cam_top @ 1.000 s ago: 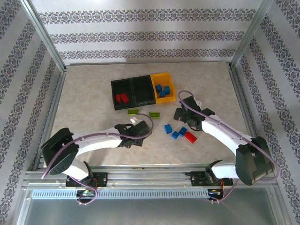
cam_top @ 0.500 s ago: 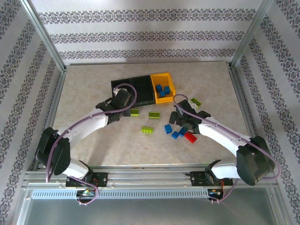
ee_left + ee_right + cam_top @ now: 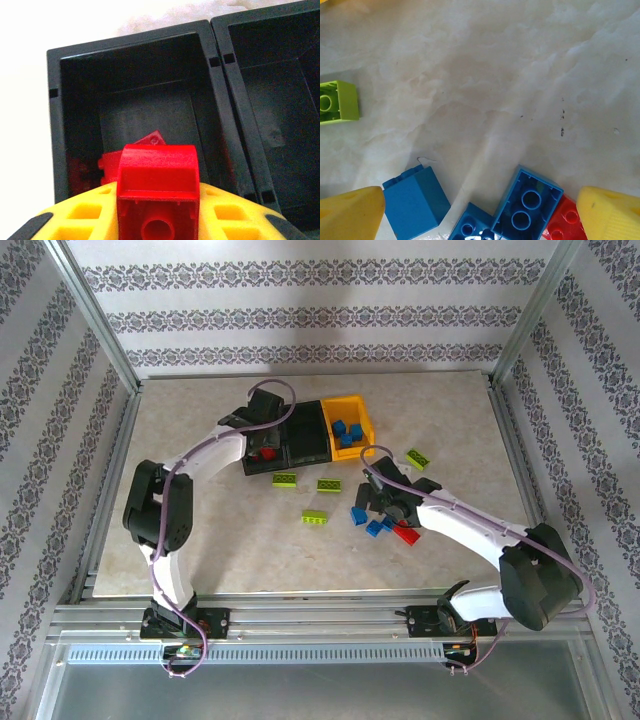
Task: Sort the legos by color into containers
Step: Place the lego in the container.
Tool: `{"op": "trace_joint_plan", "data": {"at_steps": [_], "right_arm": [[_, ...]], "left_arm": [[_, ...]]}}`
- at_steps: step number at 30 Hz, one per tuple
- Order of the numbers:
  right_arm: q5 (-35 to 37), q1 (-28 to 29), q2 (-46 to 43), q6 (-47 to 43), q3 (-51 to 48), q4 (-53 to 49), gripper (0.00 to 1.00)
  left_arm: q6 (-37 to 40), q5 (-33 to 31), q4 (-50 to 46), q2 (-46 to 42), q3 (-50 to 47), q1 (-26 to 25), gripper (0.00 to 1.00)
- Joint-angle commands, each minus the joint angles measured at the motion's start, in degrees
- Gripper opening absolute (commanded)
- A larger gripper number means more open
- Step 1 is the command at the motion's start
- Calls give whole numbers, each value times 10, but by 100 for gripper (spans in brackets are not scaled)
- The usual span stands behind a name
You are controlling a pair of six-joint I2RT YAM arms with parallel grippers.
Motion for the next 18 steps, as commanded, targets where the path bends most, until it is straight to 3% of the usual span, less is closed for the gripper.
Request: {"op": "trace_joint_plan", "data": {"at_steps": [1, 13, 18], "right_arm": [[5, 6, 6, 12, 15, -6, 98], [-3, 27, 25, 16, 28, -3, 95], [-8, 38, 38, 17, 36, -3, 91]], "left_arm": [[13, 6, -23, 20, 32, 12, 27], [7, 11, -22, 58, 50, 25, 34], [6, 12, -26, 68, 52, 28, 45]]}}
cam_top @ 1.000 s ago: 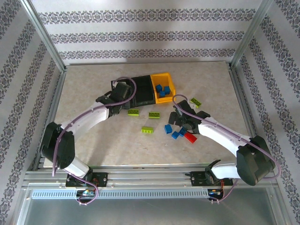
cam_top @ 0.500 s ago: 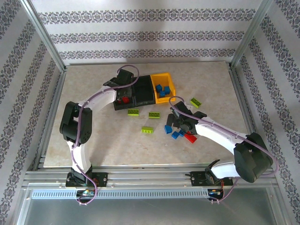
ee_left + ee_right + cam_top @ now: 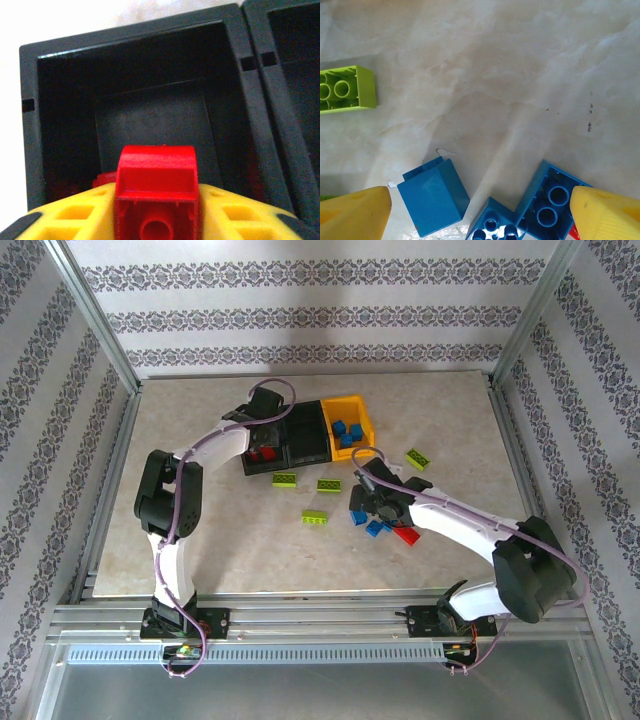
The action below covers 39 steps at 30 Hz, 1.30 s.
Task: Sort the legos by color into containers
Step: Place the lego in the container, then pick up the lego from the center of the table.
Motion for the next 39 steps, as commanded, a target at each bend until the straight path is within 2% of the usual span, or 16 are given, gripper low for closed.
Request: {"op": "trace_joint_plan", "data": {"at_steps": [1, 9, 16, 19, 22, 24, 26, 33, 39], "right_arm": [[-6, 10, 11, 6, 20, -3, 91], [-14, 16, 27, 3, 31, -1, 87], [-17, 21, 41, 5, 36, -1, 87], [-18, 22, 44, 5, 37, 1, 88], [-18, 23, 44, 5, 37, 3, 88], [-17, 23, 45, 5, 38, 3, 88], [-17, 23, 46, 5, 39, 3, 88], [-17, 24, 47, 5, 40, 3, 89], [-13, 25, 47, 4, 38, 3, 92]], "left_arm": [[1, 4, -21, 7, 16, 8, 48], [-1, 10, -20, -17, 7, 8, 56], [-8, 28, -11, -76, -34, 8, 62], [-17, 54, 3, -119, -76, 7, 70], [-26, 70, 6, -168, -126, -5, 84], [-37, 70, 6, -207, -166, -20, 96], [-48, 80, 15, -245, -205, -36, 100], [-80, 98, 37, -336, -323, -112, 100], [-108, 89, 72, -354, -377, -201, 100]]}}
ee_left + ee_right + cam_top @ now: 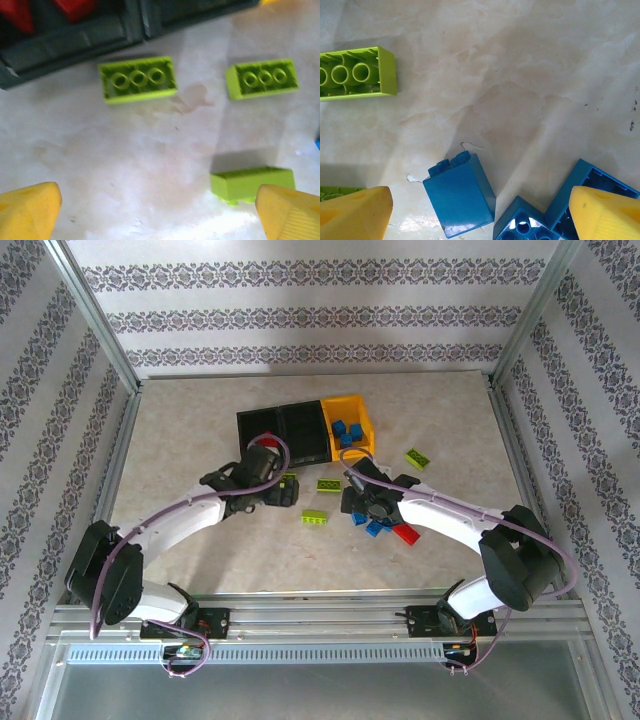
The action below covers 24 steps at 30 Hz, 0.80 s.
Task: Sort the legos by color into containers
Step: Pick up the lego from the center of the table.
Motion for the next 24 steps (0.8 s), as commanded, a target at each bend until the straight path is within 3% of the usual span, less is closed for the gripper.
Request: {"op": "trace_joint_plan", "data": {"at_steps": [1, 10, 18, 24], "right_arm": [[3, 5, 5, 2, 13, -1, 92], [-14, 13, 33, -6, 26, 2, 84], [-33, 16, 75, -11, 40, 7, 76], [-50, 16, 118, -13, 48, 16, 62]], "left_arm": [[-31, -7, 43, -7, -19, -44, 100], [-68, -23, 57, 26, -30, -114, 100], [-86, -36, 46, 14, -54, -119, 100], [-85, -48, 41, 9, -53, -119, 100]]}}
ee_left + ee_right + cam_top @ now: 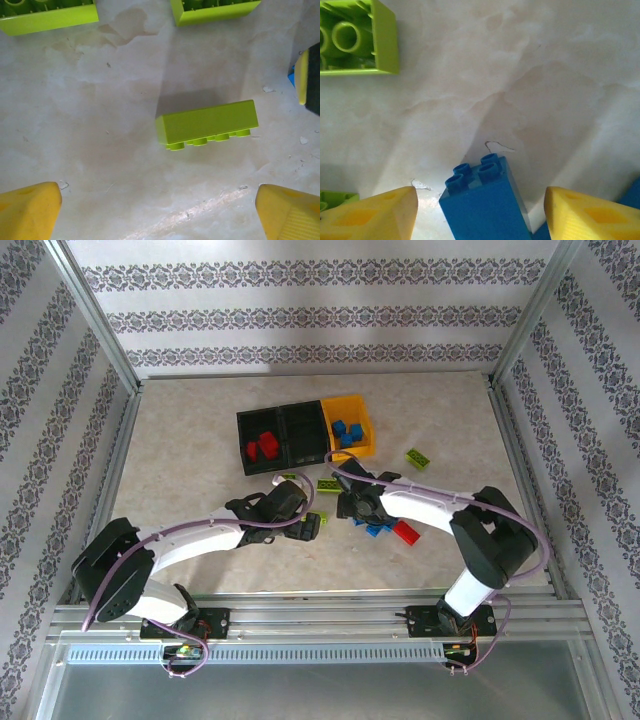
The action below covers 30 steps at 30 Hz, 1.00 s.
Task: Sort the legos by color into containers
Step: Pick up the lego from the center of the table, then place the lego in the container.
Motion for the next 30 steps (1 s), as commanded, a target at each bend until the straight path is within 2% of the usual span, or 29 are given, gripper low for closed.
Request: {"op": "trace_joint_plan", "data": {"at_steps": [1, 9, 19, 30], "right_arm": [[-13, 6, 21, -1, 16, 4, 59], [3, -2, 26, -26, 49, -7, 41], [25, -62, 24, -116, 166, -20, 34], [49, -119, 129, -196, 348, -12, 30]], "left_arm": [[-10, -20, -4, -11, -3, -5, 100], [-13, -25, -10, -10, -2, -5, 100], [-15, -33, -18, -11, -2, -5, 100], [-14, -34, -24, -11, 3, -5, 100]]}}
